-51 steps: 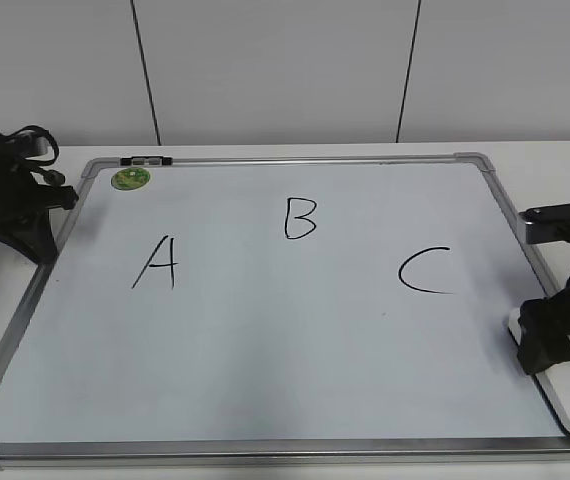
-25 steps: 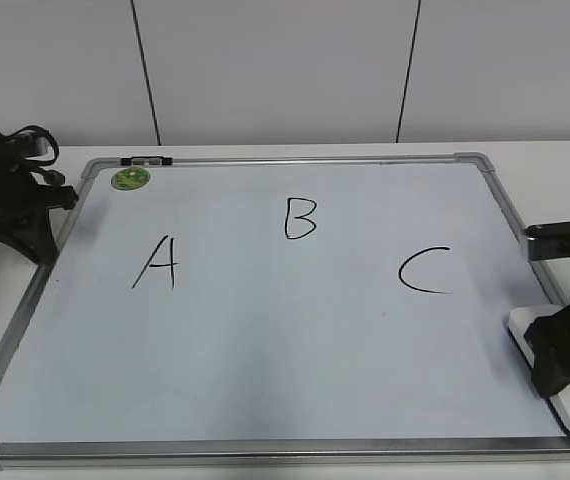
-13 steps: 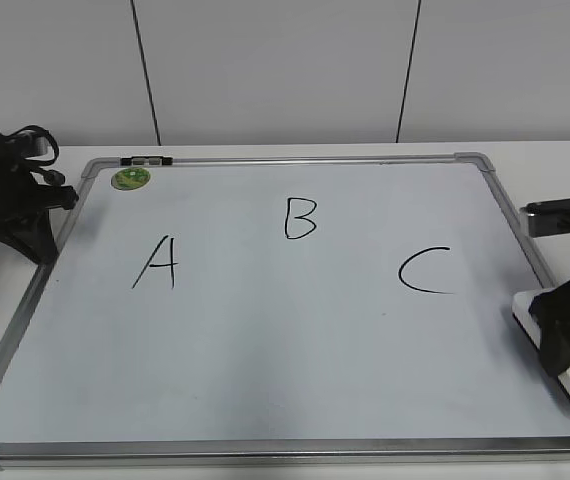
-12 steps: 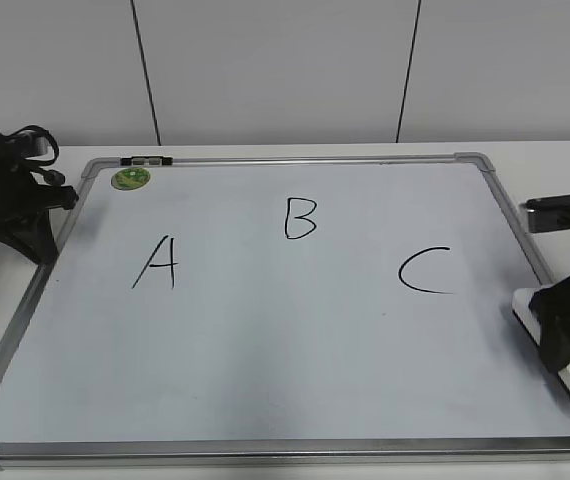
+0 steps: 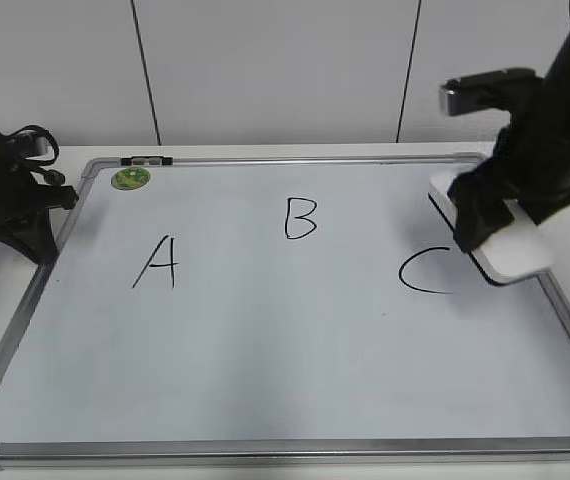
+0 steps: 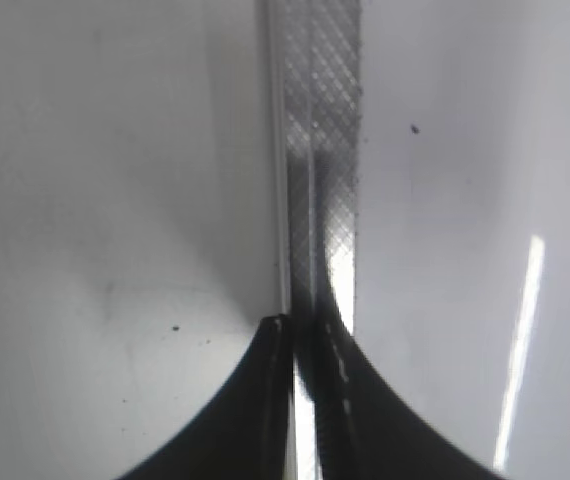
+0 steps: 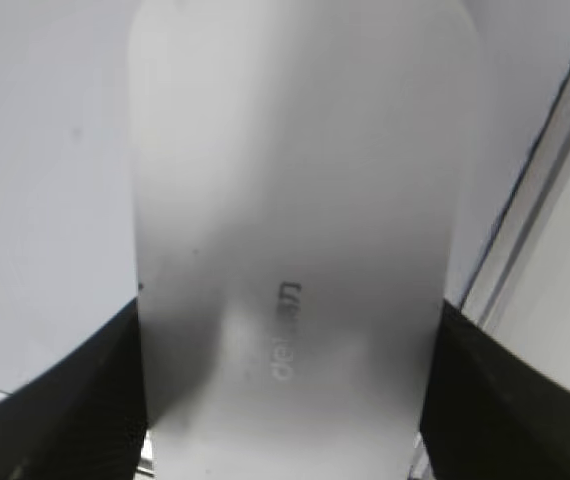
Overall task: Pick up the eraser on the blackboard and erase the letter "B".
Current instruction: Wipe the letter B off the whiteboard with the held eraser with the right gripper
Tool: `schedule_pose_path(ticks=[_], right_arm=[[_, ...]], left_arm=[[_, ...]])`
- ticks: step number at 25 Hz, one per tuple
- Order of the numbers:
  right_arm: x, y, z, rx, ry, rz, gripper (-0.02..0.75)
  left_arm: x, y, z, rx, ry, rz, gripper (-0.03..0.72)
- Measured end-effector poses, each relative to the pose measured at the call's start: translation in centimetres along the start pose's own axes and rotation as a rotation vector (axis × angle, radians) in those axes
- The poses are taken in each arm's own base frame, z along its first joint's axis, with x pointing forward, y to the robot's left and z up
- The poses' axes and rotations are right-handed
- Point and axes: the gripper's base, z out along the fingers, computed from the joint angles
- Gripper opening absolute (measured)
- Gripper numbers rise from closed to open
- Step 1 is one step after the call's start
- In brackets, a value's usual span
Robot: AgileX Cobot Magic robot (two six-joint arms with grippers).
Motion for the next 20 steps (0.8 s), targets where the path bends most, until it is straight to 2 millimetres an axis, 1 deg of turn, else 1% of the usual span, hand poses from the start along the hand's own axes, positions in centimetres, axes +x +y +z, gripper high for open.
schedule_pose_path(ticks=[1,4,7,14,16,20], right_arm=[[-0.8,0.4,-0.6,0.001,-0.026,-0.014,0.531],[-3.1,1.2,-1.4,-0.002,-0.06,-0.046,0.531],[-5.6,2.0,-1.0,-0.011,-0.058,-0.069,0.531],[-11.5,3.7,2.6,-0.028,-0.042,-0.12,0.531],[-13.0,4.2,4.1,-0.03,-0.054,-0.131,0.53],[-15.0,4.6,7.7,-0.034,-0.051,-0.138,0.53]], left_arm=[[0.0,0.0,0.0,0.0,0.0,0.0,0.038],[0.0,0.0,0.0,0.0,0.0,0.0,0.038],[0.0,0.0,0.0,0.0,0.0,0.0,0.038],[0.0,0.0,0.0,0.0,-0.001,0.0,0.038],[0.0,0.0,0.0,0.0,-0.001,0.0,0.038],[0.0,0.0,0.0,0.0,-0.001,0.0,0.038]])
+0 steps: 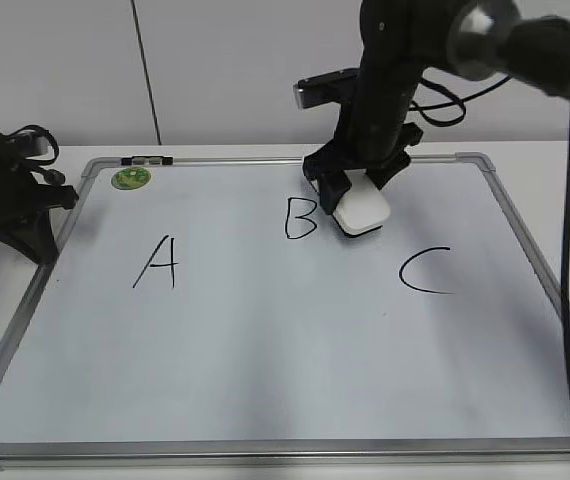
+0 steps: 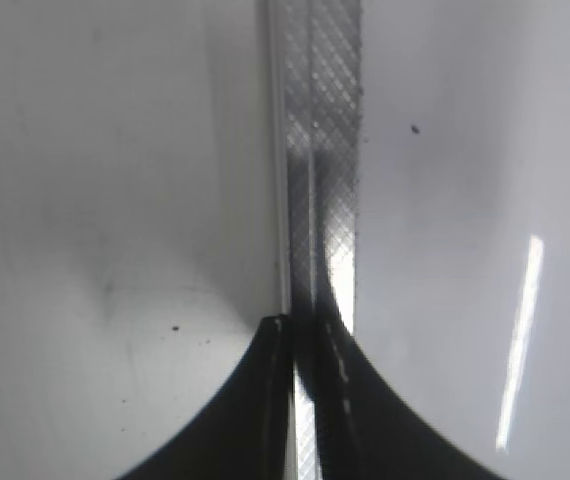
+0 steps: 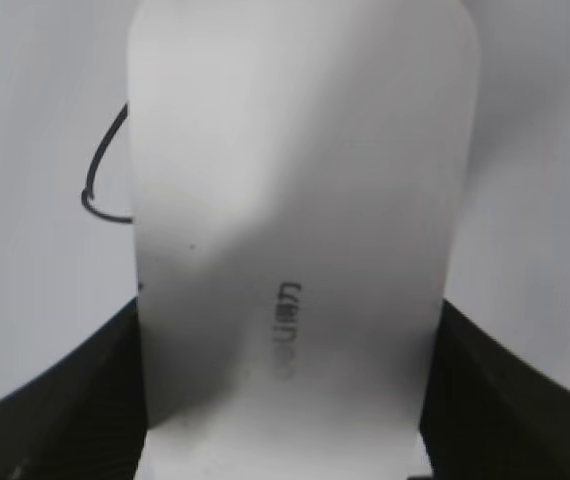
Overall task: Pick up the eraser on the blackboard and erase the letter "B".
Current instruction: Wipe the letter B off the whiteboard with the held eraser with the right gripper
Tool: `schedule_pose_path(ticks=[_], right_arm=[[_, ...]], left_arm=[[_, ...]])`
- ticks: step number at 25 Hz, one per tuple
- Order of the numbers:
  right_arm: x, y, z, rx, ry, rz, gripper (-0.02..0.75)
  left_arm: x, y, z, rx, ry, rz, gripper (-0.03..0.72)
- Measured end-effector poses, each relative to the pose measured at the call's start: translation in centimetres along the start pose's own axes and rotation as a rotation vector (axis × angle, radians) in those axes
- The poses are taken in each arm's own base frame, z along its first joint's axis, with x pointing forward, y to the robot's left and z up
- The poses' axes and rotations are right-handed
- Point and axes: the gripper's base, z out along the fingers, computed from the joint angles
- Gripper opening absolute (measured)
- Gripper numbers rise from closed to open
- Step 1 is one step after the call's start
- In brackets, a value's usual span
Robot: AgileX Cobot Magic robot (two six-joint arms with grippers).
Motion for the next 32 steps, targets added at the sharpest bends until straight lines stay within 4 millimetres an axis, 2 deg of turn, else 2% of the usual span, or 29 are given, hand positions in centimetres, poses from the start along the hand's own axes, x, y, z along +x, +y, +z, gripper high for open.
schedule_pose_path(ticks=[4,7,15,21,28,32], right_arm=[[-0.4,-0.2,2.8,-0.003,0.023,0.001,0.53],[-0.5,-0.3,4.1,0.0,0.016,0.003,0.53],[-1.5,-0.6,4.5,0.043,-0.085,-0.011,0.53],[-1.7,-0.7,5.8,0.048,-0.104,-0.012,0.529],[-1.8,-0.6,5.9,0.038,-0.108,-0.006,0.529],[-1.9,0.4,6.0,0.051,-0.102,-0.055,0.529]], left_arm=[[0.0,0.0,0.0,0.0,0.002,0.0,0.038],[0.0,0.0,0.0,0.0,0.002,0.0,0.038],[0.0,0.0,0.0,0.0,0.002,0.0,0.038],[0.0,0.0,0.0,0.0,-0.002,0.0,0.039],[0.0,0.0,0.0,0.0,-0.004,0.0,0.041],[0.0,0.0,0.0,0.0,-0.004,0.0,0.041]])
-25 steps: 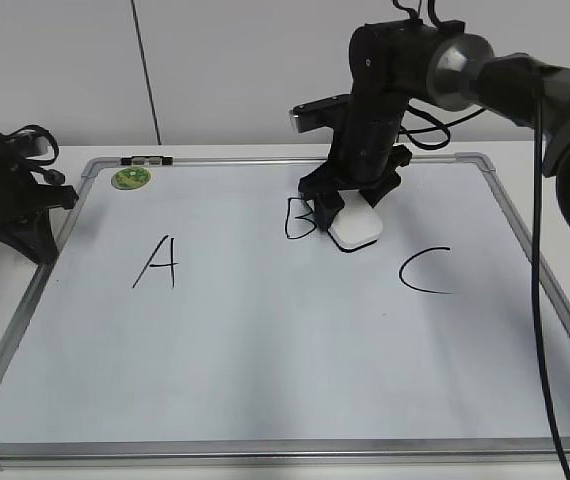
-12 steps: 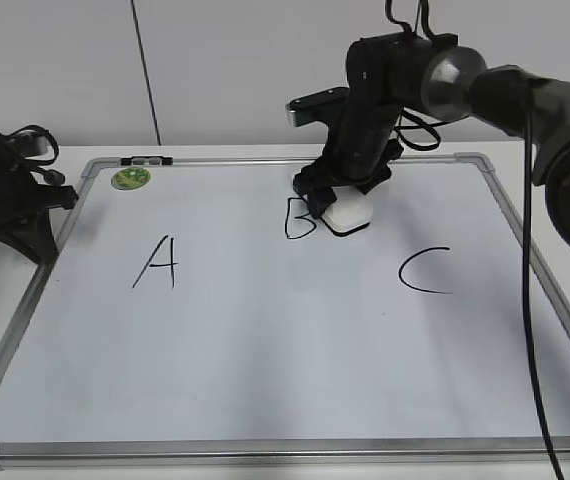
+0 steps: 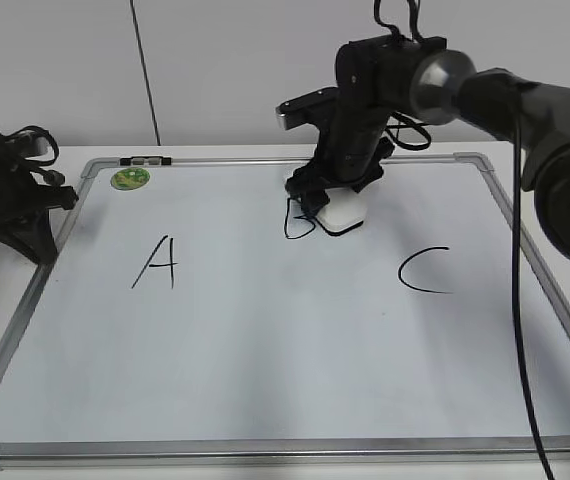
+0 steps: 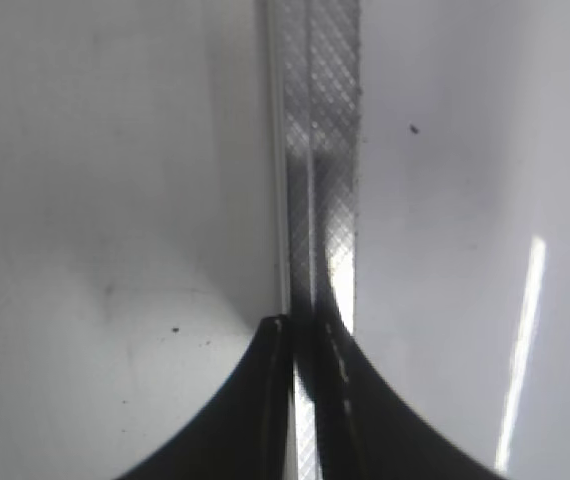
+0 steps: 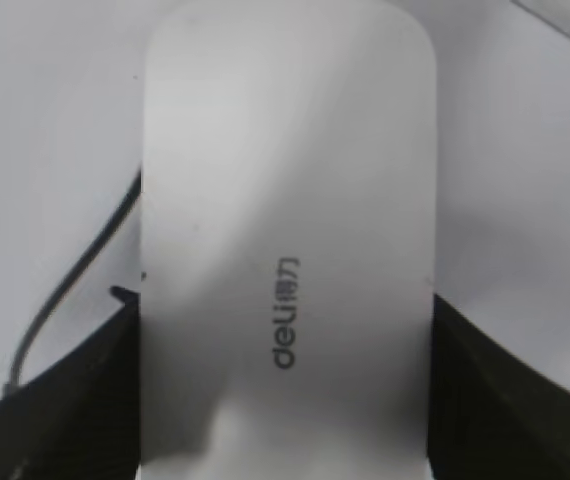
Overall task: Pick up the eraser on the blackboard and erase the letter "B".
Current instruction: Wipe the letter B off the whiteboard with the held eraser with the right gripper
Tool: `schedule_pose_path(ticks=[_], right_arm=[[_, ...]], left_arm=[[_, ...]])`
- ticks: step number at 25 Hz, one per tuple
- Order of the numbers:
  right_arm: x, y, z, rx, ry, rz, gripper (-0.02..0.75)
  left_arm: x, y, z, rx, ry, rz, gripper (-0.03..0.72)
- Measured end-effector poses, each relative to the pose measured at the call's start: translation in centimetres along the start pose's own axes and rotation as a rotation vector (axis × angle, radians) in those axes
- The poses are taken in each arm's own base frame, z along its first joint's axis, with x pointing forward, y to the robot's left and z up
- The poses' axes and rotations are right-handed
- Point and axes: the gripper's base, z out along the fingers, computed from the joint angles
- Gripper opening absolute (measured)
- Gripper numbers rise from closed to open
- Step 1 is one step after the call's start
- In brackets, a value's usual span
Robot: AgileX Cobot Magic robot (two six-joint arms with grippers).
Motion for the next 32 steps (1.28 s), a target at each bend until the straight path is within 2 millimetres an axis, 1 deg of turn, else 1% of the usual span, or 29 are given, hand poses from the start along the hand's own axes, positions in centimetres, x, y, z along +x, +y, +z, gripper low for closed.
schedule_pose_path(ticks=[3,8,11,13,19,24,32], right_arm=[[-0.4,2.2,0.0,-0.014,-0.004,-0.047,0.529],[-0.8,6.7,-0.1,-0.039,-0.009,-0.138,0.529],[-0.9,8.6,-0.2,-0.056,-0.012,-0.17,0.528],[-0.9,9.0,-0.2,-0.051,-0.012,-0.183,0.528],[-0.9,8.8,-0.1,-0.009,-0.007,-0.204,0.528],[-0.9,7.6,-0.1,-0.003,-0.005,-0.171,0.528],[-0.3,2.4,0.0,0.057,0.019,-0.078,0.528]], left_arm=[[0.0,0.0,0.0,0.0,0.0,0.0,0.041],[0.0,0.0,0.0,0.0,0.0,0.0,0.041],[0.0,0.0,0.0,0.0,0.0,0.0,0.041],[0.0,0.0,0.0,0.0,0.0,0.0,0.041],[0.0,0.0,0.0,-0.002,0.0,0.001,0.042],[0.0,0.0,0.0,-0.002,0.0,0.001,0.042],[0.0,0.0,0.0,-0.003,0.0,0.002,0.042]])
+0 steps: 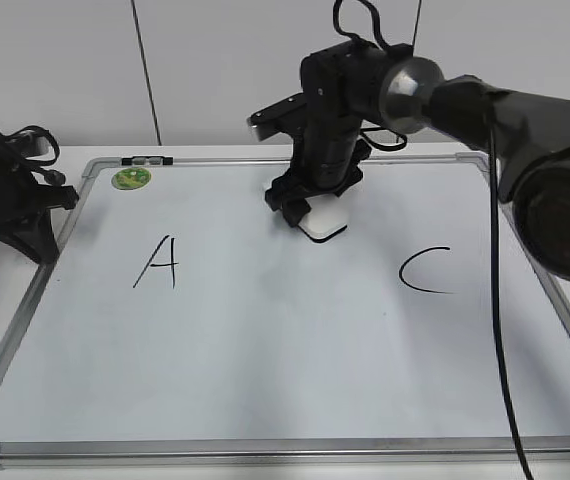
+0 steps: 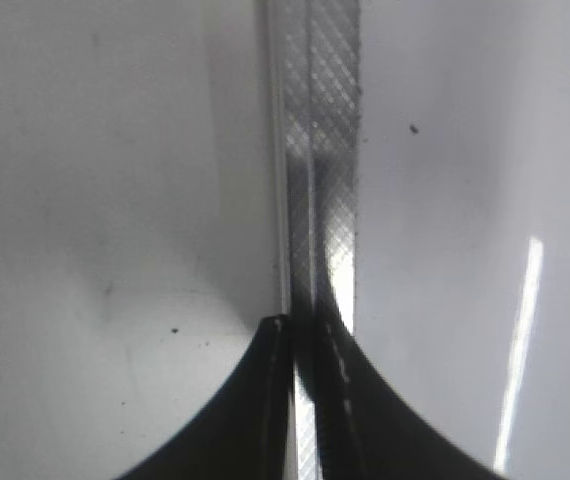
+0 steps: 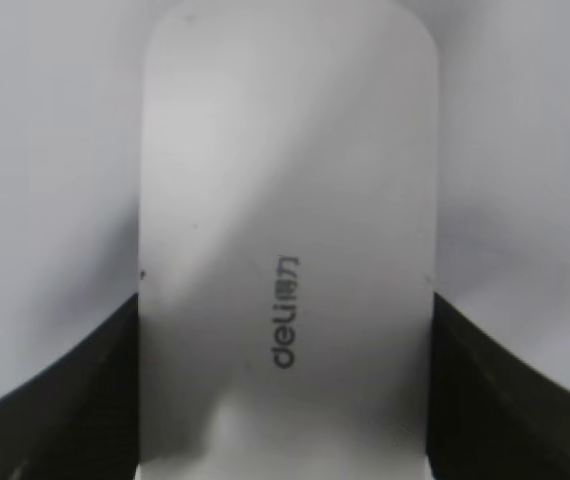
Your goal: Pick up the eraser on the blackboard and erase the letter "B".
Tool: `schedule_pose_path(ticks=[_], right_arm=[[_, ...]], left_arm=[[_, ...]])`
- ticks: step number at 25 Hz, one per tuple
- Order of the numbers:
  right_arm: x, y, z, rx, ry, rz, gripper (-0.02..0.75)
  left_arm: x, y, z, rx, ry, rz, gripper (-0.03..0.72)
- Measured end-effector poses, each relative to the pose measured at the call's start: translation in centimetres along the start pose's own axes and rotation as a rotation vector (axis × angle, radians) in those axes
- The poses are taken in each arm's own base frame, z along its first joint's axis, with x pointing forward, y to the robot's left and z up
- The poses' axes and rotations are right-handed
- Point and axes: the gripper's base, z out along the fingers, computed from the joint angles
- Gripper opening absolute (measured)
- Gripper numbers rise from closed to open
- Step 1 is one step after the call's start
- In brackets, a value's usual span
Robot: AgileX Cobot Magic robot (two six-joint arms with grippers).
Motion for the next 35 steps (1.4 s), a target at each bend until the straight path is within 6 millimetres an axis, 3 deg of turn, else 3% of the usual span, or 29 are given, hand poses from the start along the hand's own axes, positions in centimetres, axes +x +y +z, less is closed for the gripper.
schedule_pose_path(ticks=[7,14,17,22,25,29,35], right_arm=[[0.9,-3.4,0.1,0.035,0.023,0.066,0.528],[1.5,-4.3,-1.0,0.057,0.073,0.072,0.528],[1.8,-4.9,-3.5,0.068,0.118,0.078,0.527],[1.2,-6.4,-10.2,0.109,0.012,0.105,0.527],[1.3,-7.3,-13.0,0.121,-0.037,0.128,0.527],[2.6,-9.1,-15.1,0.082,-0.056,0.197,0.527],[7.4,-11.2,-15.9,0.066,0.052,0.276,0.527]], left_arm=[[0.0,0.0,0.0,-0.003,0.0,0.002,0.042],[0.0,0.0,0.0,-0.003,0.0,0.002,0.042],[0.0,0.0,0.0,-0.005,0.001,0.003,0.042],[0.0,0.0,0.0,-0.005,0.001,0.003,0.042],[0.0,0.0,0.0,-0.005,-0.001,0.003,0.042],[0.0,0.0,0.0,-0.005,-0.001,0.003,0.042],[0.0,0.0,0.0,-0.005,-0.001,0.003,0.042]])
